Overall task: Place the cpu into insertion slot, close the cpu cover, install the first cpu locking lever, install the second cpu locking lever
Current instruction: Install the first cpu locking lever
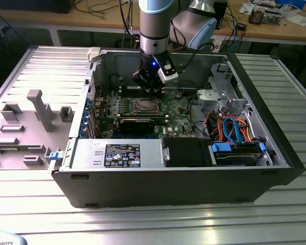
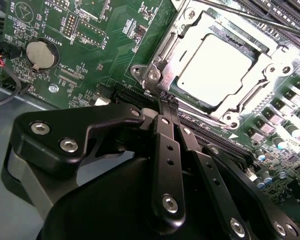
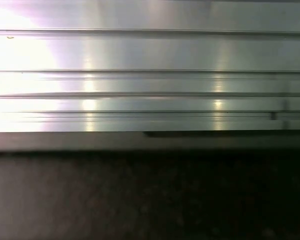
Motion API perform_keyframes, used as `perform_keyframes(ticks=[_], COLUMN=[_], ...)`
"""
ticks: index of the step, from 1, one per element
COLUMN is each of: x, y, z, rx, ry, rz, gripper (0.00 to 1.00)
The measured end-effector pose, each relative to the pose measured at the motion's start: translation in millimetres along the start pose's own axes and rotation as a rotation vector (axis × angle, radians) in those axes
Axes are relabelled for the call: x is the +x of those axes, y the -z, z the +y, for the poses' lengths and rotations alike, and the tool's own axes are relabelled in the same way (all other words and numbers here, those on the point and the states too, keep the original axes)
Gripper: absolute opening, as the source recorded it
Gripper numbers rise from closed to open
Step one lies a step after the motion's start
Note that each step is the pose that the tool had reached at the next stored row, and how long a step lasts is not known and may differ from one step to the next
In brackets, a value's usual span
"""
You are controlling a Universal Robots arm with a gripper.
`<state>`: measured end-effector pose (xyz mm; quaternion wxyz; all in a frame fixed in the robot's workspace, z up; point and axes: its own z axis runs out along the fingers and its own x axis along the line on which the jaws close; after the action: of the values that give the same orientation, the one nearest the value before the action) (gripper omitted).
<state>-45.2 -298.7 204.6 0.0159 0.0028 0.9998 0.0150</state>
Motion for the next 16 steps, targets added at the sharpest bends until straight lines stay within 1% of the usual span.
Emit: perform_keyframes(ticks=[6, 16], x=[-0.3, -0.4], y=[-1.1, 0.4], z=[0.0, 0.1], rx=[-0.0001, -0.0004], ry=[0.0, 0.0], rz=[-0.0002, -0.0004], gripper=[0.11, 0.11])
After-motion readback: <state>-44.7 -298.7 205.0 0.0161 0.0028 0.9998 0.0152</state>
